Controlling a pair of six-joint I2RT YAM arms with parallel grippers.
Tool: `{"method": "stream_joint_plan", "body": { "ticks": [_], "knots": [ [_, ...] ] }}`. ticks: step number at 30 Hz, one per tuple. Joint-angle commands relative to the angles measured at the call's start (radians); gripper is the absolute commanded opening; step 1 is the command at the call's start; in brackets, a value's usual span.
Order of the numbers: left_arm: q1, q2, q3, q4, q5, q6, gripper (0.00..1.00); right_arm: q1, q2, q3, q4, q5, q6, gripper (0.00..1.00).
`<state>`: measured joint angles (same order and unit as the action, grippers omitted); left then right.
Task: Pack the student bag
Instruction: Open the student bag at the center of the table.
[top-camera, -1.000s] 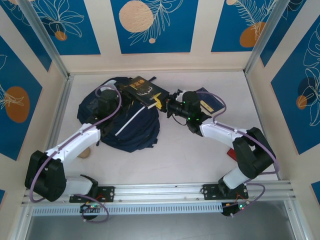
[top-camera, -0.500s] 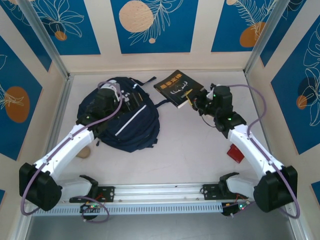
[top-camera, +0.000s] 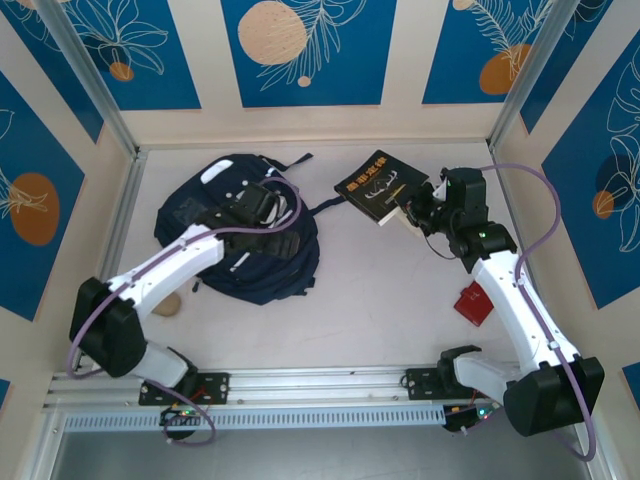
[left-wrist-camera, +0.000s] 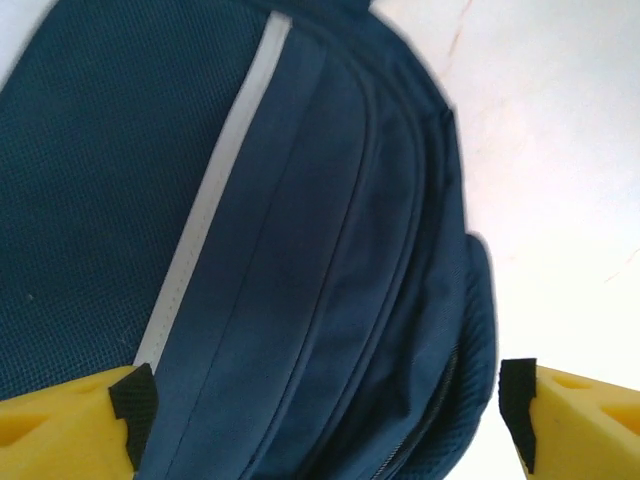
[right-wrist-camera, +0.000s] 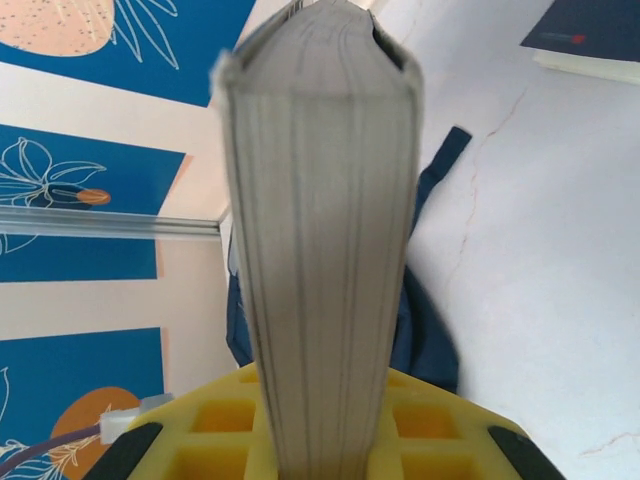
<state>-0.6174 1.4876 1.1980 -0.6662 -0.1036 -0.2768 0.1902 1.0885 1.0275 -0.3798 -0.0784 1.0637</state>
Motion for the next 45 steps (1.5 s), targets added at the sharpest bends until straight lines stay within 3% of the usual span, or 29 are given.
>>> {"method": "stream_joint_plan", "body": {
  "ticks": [1,8,19,22,26,33,45],
  "knots": [
    [-0.008,0.065,0.059,-0.111,-0.069,0.081,0.86,-0.009,-0.031,0.010,0.042,-0.029,-0.025,0.02],
    [-0.015,0.189,0.106,-0.144,-0.151,0.107,0.80,-0.011,-0.032,0.002,0.038,-0.039,-0.022,0.02],
    [-0.021,0.311,0.174,-0.168,-0.186,0.118,0.58,-0.012,-0.044,-0.020,0.053,-0.040,-0.023,0.03],
    [-0.025,0.329,0.187,-0.178,-0.198,0.117,0.50,-0.012,-0.048,-0.023,0.051,-0.038,-0.023,0.03],
    [-0.028,0.339,0.202,-0.194,-0.218,0.114,0.28,-0.014,-0.057,-0.026,0.045,-0.029,-0.024,0.03],
    [-0.037,0.201,0.189,-0.163,-0.244,0.101,0.01,-0.025,-0.088,-0.024,0.005,-0.002,-0.042,0.03],
    [-0.032,-0.124,0.185,0.032,-0.316,0.098,0.00,-0.025,-0.096,-0.050,-0.002,-0.057,-0.069,0.02]
  ]
}}
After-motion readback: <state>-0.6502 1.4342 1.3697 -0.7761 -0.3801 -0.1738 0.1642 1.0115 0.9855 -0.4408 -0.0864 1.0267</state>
